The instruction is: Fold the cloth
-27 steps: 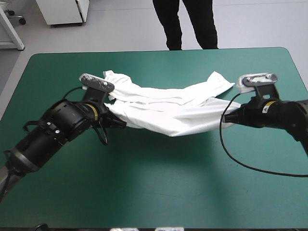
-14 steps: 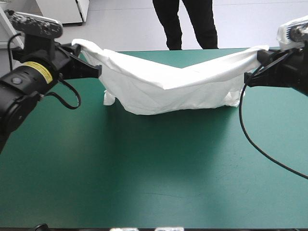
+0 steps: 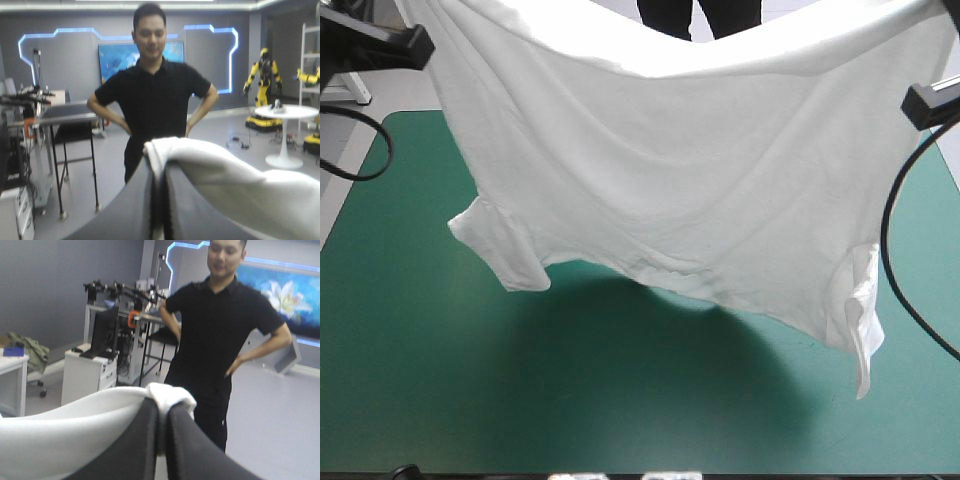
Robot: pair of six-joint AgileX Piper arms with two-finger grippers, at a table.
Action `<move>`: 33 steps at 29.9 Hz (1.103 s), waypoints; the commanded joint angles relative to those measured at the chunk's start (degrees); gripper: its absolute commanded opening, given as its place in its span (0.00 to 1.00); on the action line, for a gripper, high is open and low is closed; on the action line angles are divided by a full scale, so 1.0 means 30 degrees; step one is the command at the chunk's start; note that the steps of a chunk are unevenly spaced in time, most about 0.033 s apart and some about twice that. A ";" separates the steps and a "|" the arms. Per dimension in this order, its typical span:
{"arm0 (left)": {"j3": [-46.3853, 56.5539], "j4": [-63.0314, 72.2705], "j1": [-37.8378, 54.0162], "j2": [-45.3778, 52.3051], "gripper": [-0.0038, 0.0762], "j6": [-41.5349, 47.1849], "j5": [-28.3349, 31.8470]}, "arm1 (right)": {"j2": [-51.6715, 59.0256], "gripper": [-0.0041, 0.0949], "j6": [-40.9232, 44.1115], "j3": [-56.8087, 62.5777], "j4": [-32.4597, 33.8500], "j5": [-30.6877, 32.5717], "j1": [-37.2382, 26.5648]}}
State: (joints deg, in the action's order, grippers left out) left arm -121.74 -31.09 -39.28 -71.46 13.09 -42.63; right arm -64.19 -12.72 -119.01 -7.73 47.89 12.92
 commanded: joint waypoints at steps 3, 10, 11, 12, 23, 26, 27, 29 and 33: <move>-0.1416 -0.0324 -0.0004 0.0431 0.04 -0.0014 0.4154 | 0.0238 0.02 -0.1779 -0.1244 -0.1248 -0.3901 -0.0069; -0.1504 0.1497 -0.0004 0.0476 0.04 -0.1530 0.4766 | 0.0148 0.02 -0.1828 -0.1455 -0.1122 -0.4535 -0.0069; -0.1458 0.1591 -0.0004 0.0431 0.04 -0.1839 0.4766 | 0.0072 0.02 -0.1693 -0.1455 -0.1086 -0.4440 -0.0069; -0.1411 0.1591 -0.0004 0.0348 0.04 -0.1977 0.4766 | -0.0014 0.02 -0.1510 -0.1455 -0.1032 -0.4341 -0.0069; -0.1559 -0.8950 0.1243 -0.3463 0.04 0.4836 0.4428 | -0.4784 0.02 -0.0730 -0.1455 0.0704 -0.6775 -0.0069; -0.2006 -0.8447 0.3354 -0.4819 0.04 0.6291 0.6252 | -0.6261 0.02 -0.0730 -0.1455 0.0780 -0.9221 -0.0069; -0.2171 -0.7599 0.4166 -0.5287 0.04 0.6291 0.7243 | -0.6699 0.02 -0.0730 -0.1455 0.0828 -1.0144 -0.0069; -0.2515 -0.6000 0.5586 -0.6099 0.04 0.6251 0.9056 | -0.7374 0.02 -0.0730 -0.1557 0.0828 -1.1484 -0.0069; -0.3395 -0.4773 0.6980 -0.7481 0.04 0.6251 1.1484 | -0.8746 0.02 -0.0809 -0.2726 0.0938 -1.2485 -0.0069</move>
State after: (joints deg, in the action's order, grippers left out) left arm -128.55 -46.56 -20.43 -94.48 30.98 -17.17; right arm -90.77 -14.90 -123.26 -5.55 18.39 12.92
